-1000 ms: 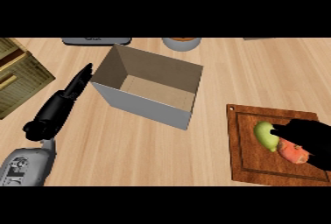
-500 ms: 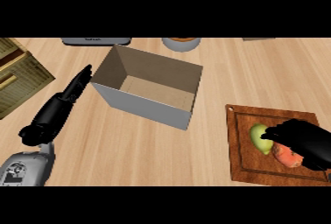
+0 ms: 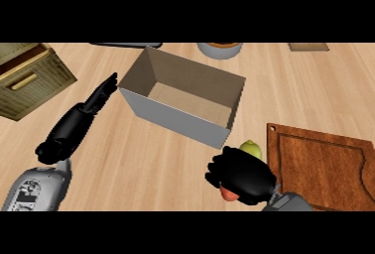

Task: Pick the squash from the cutting board and place it in the cardboard box

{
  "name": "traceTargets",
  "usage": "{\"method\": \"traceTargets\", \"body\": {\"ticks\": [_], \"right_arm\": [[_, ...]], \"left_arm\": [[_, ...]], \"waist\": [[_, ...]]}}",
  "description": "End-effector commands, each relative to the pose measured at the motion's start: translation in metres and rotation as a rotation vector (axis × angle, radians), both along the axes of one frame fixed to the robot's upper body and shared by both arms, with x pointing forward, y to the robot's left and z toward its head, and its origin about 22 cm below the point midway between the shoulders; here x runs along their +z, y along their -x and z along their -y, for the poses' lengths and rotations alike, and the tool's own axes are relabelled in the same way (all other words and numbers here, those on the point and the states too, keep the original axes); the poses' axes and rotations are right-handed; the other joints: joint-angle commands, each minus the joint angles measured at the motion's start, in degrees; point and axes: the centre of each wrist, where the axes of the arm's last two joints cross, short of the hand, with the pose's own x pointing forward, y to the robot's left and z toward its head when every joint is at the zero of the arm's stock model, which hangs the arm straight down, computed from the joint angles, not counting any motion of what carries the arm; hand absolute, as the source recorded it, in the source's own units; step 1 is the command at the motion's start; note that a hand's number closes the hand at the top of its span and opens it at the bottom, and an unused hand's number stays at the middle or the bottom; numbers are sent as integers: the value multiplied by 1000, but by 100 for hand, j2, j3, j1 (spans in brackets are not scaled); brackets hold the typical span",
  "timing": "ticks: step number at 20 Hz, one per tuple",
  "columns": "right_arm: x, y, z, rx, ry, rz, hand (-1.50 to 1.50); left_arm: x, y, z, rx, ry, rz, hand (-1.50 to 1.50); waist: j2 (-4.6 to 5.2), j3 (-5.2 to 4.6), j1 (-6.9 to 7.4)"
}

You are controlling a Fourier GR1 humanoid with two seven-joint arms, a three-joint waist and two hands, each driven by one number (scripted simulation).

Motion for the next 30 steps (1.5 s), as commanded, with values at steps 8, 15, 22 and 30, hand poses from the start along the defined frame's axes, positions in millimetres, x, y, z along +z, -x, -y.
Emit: {"method": "traceTargets", "body": {"ticks": [8, 15, 22, 30], "right_arm": [[71, 46, -114, -96, -235, 141, 150], [108, 38, -114, -460, -479, 99, 150], [159, 5, -144, -698, -580, 97, 150], [196, -80, -174, -794, -378, 85, 150]], "left_arm": [[2, -9, 8, -10, -4, -10, 0], [-2, -8, -1, -3, -5, 0, 0], [-3, -12, 20, -20, 6, -9, 0], [-12, 0, -5, 4, -14, 17, 0]], "waist": [[-5, 90, 67], [29, 78, 43], [42, 80, 42], [66, 87, -63]]}}
